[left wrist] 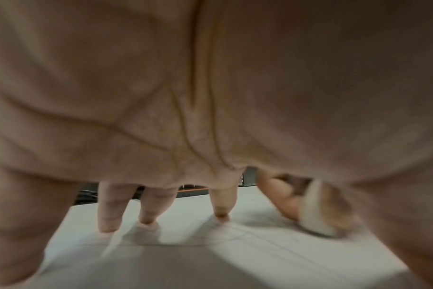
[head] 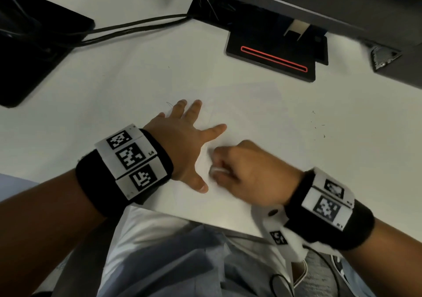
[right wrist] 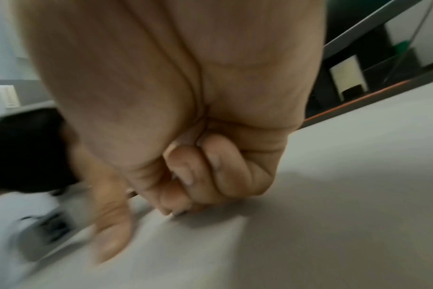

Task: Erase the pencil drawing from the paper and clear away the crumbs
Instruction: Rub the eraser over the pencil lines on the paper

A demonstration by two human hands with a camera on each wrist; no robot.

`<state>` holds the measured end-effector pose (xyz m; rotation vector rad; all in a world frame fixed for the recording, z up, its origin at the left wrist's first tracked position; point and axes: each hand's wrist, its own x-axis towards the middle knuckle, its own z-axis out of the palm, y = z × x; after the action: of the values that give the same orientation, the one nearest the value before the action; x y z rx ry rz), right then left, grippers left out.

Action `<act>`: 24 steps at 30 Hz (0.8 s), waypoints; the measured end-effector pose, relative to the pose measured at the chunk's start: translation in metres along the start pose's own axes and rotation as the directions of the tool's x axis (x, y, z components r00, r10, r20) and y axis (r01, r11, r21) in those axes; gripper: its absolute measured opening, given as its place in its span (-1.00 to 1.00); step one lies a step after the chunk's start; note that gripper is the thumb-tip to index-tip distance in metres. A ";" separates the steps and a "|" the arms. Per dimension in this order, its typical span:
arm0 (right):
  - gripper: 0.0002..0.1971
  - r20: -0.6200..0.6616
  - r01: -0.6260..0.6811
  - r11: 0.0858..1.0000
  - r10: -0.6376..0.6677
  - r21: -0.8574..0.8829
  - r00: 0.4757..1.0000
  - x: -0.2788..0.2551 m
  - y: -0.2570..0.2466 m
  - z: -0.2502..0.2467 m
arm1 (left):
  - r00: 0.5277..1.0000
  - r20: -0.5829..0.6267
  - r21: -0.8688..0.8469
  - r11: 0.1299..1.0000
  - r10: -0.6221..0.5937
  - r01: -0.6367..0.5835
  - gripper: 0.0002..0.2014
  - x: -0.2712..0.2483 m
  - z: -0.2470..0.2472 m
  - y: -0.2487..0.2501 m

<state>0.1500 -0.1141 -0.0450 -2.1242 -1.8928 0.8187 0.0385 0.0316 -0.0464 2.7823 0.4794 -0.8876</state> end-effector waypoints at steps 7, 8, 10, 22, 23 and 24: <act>-0.78 -0.010 -0.004 0.999 0.004 -0.039 1.000 0.006 0.001 -0.003 | 1.000 -0.029 0.040 0.999 -0.009 0.010 0.32 0.000 0.002 -0.002; -0.79 0.007 0.006 1.000 -0.006 -0.018 1.000 0.006 -0.001 -0.001 | 0.999 -0.036 0.042 0.999 -0.012 0.014 0.34 0.000 0.002 -0.003; -0.78 -0.058 -0.067 0.996 0.063 -0.063 0.996 0.013 0.015 -0.013 | 0.999 -0.031 0.044 0.999 -0.025 0.026 0.39 0.000 0.001 -0.004; -0.77 -0.091 -0.125 0.987 0.116 -0.097 0.989 0.022 0.023 -0.021 | 0.999 -0.016 0.055 0.997 -0.051 0.052 0.48 -0.003 -0.001 -0.002; -0.78 -0.055 -0.062 0.992 0.057 -0.109 0.997 0.020 0.015 -0.016 | 0.998 -0.022 0.063 0.997 -0.051 0.052 0.48 -0.003 -0.001 -0.001; -0.79 -0.008 0.002 0.995 -0.003 -0.099 1.000 0.017 0.004 -0.009 | 0.998 -0.028 0.068 0.996 -0.050 0.051 0.47 -0.003 -0.001 -0.001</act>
<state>0.1588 -0.0969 -0.0444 -2.1777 -1.9705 0.7295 0.0359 0.0321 -0.0442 2.8590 0.5355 -0.8962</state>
